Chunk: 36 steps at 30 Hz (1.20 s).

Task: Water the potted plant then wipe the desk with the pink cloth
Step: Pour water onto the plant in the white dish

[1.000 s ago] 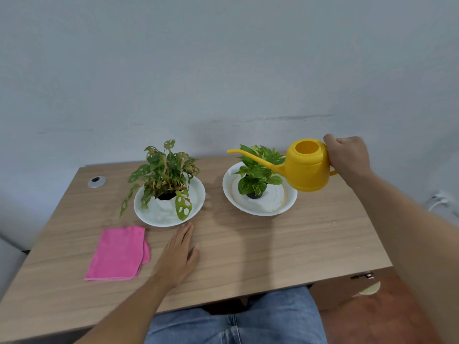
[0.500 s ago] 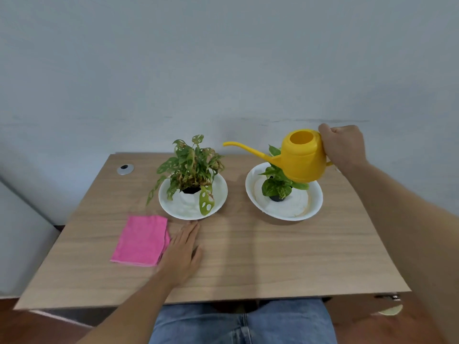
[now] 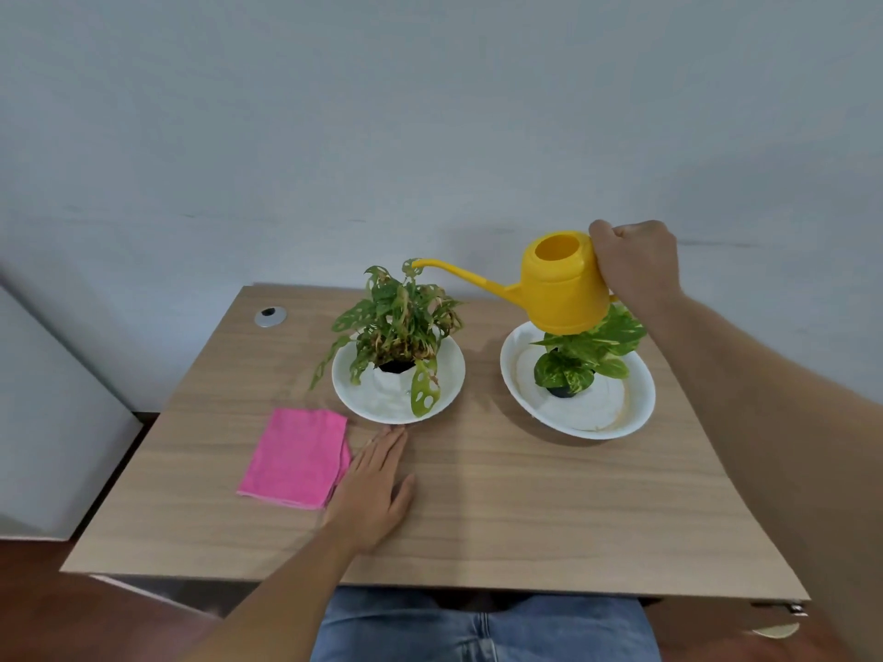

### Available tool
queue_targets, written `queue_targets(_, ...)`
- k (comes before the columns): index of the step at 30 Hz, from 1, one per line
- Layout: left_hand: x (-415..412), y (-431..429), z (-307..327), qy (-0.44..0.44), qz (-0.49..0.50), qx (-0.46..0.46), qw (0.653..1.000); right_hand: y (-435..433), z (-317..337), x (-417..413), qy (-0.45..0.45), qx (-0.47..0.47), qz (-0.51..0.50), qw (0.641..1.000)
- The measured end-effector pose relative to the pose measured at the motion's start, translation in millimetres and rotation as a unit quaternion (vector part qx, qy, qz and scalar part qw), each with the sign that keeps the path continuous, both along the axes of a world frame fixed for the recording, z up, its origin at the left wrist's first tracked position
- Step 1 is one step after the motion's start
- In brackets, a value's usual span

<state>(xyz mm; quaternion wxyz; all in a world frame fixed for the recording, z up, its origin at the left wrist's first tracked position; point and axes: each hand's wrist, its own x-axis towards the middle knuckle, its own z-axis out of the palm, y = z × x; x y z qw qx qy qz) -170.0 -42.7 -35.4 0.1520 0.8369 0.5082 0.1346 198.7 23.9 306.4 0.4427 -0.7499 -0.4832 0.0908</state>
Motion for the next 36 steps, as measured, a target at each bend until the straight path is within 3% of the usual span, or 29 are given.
queue_targets(18,0.0,-1.6,7.7,0.007,0.003,-0.007,1.000,-0.5,8.0,-8.7,-0.032,0.001,0.066,0.997)
queue_targets(36,2.1,-0.4,5.2,0.004,0.005,-0.009,1.000,-35.3,3.5,57.2,-0.035,-0.022,-0.037,0.998)
